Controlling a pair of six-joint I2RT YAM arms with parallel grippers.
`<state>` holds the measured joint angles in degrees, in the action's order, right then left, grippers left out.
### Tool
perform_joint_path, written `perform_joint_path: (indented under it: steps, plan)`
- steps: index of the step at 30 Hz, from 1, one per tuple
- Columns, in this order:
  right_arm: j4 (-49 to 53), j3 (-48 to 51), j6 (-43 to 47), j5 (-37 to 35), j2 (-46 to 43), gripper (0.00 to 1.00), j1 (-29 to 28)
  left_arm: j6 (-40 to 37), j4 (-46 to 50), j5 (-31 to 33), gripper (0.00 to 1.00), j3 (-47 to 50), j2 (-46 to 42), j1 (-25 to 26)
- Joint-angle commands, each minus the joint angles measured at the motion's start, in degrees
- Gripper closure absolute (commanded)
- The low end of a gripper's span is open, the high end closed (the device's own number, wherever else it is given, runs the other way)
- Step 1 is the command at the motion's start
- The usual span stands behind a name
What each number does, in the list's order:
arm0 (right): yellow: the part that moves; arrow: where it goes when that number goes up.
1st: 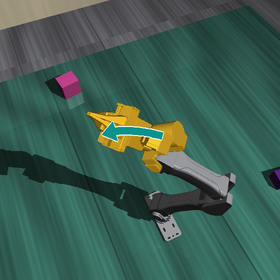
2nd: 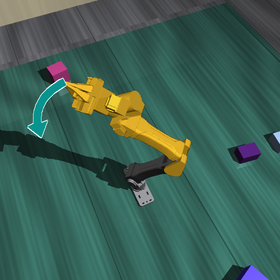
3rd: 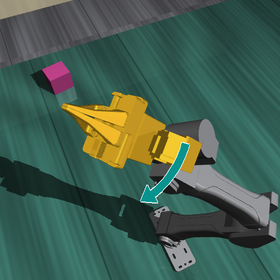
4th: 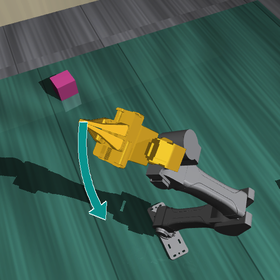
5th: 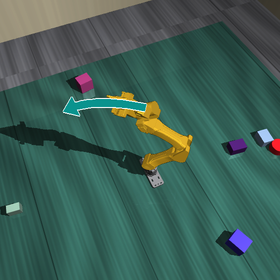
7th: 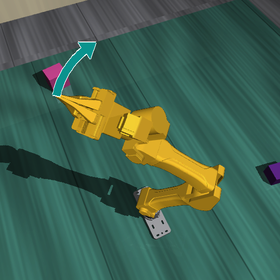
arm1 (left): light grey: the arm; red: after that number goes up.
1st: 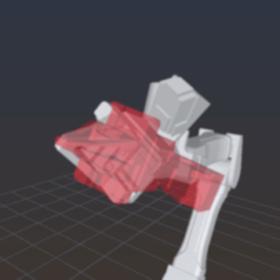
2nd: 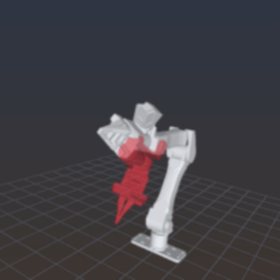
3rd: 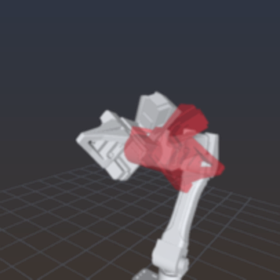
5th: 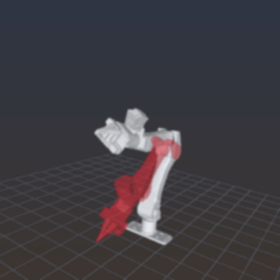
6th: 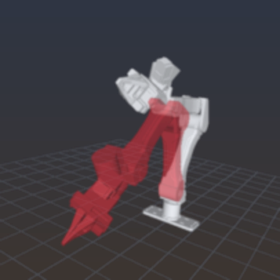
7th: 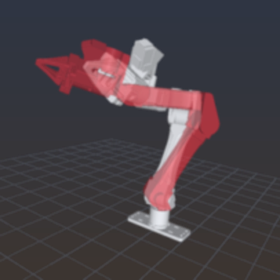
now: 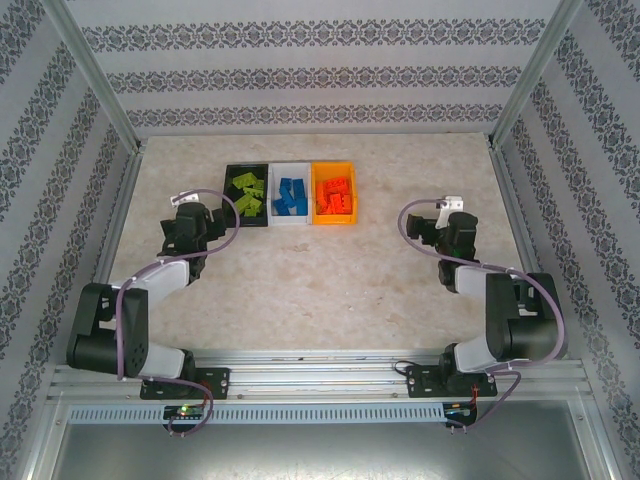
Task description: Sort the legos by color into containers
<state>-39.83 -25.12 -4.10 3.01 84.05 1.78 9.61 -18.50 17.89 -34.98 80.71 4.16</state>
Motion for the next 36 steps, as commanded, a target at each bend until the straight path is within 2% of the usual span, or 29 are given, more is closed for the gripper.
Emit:
perform_joint_path:
  steps: [1, 2, 5, 9, 13, 18, 20, 22, 24, 26, 27, 36]
  plan:
    - [-12.2, 4.0, 0.3, -0.6, 1.9, 0.02, 0.2, -4.8, -3.1, -1.3, 0.00, -1.0, 1.3, -1.0]
    - [-15.4, 4.9, 0.2, -0.6, 2.8, 0.02, 0.2, -5.3, -3.8, -1.4, 0.00, -0.7, 1.9, -1.1]
    - [-14.3, 4.8, 0.7, -0.1, 2.1, 0.02, 0.2, -6.3, -8.7, -2.6, 0.00, 1.6, 3.6, -1.5]
    - [-11.8, 3.2, 1.5, 1.1, 2.6, 0.02, -0.1, -8.4, -19.9, -5.2, 0.00, 6.4, 5.4, -1.5]
    - [-11.0, 2.8, 2.1, -0.7, 2.6, 0.02, -1.1, -8.0, -30.8, -4.7, 0.00, 11.5, 7.1, -1.8]
    - [-11.0, 2.8, 2.1, -0.8, 2.6, 0.02, -1.2, -8.2, -31.6, -8.6, 0.00, 12.3, 7.9, -2.2]
    - [-10.8, 2.8, 2.2, -0.9, 2.5, 0.02, -1.2, -8.0, -40.6, -9.0, 0.00, 14.4, 11.2, -3.2]
    - [-10.8, 2.7, 2.3, -1.0, 2.5, 0.02, -1.3, -6.9, -34.1, -9.3, 0.00, 13.3, 9.2, -3.4]
    - [-10.7, 2.7, 2.3, -1.0, 2.6, 0.02, -1.3, -7.7, -39.2, -9.1, 0.00, 14.3, 10.8, -3.4]
    - [-10.6, 2.7, 2.3, -1.0, 2.6, 0.02, -1.4, -7.1, -35.9, -9.2, 0.00, 13.7, 9.8, -3.4]
    - [-10.6, 2.7, 2.2, -1.0, 2.5, 0.02, -1.4, -7.5, -38.2, -9.2, 0.00, 14.1, 10.5, -3.4]
    - [-10.8, 2.9, 2.3, -1.2, 2.4, 0.02, -1.4, -7.8, -37.2, -9.9, 0.00, 13.9, 10.1, -3.4]
